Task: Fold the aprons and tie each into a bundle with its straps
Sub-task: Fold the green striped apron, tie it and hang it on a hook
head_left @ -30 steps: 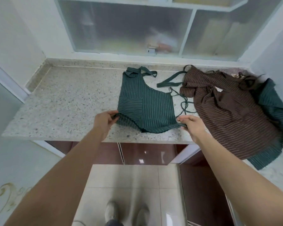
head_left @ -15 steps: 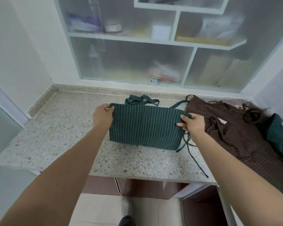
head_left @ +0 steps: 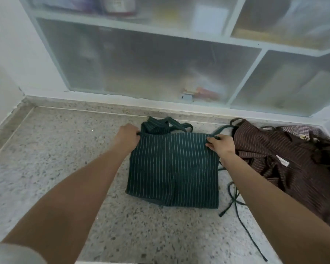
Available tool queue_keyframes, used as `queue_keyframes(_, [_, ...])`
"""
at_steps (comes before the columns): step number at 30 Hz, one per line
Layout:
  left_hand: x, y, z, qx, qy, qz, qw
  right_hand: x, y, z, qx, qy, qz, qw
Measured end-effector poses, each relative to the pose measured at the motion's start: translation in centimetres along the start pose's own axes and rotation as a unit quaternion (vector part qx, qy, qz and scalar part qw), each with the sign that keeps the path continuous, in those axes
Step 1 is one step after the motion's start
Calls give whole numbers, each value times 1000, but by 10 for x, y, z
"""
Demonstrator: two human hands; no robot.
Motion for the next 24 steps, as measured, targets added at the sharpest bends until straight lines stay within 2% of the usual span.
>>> queue_keyframes(3, [31, -24, -7, 92, -28, -58, 994, 16, -9, 9, -26, -13, 6, 1000])
queue_keyframes(8, [66, -51, 0, 186, -122, -119, 968, 37, -17, 18, -71, -16, 18, 997])
queue_keyframes(11, [81, -62, -1, 262, -140, -168, 940, 46, -19, 23, -88, -21, 19, 996])
queue_keyframes(13, [88, -69, -6, 285, -142, -174, 932, 51, -19, 28, -90, -26, 14, 996])
queue_keyframes(16, [97, -72, -10, 289, -160, -147, 932, 60, -24, 31, -87, -35, 4, 996])
queue_keyframes(18, [99, -72, -9, 267, -178, -103, 942, 62, -28, 31, -84, -37, 3, 996])
queue_keyframes(24, [89, -54, 11, 73, -218, 33, 973, 65, -30, 27, -73, -27, 4, 997])
Point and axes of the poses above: each hand's wrist, its own x-axis towards the middle knuckle, its own y-axis out of the back of the hand, z = x × y, the point moved 3 cm from there along x, towards the middle knuckle
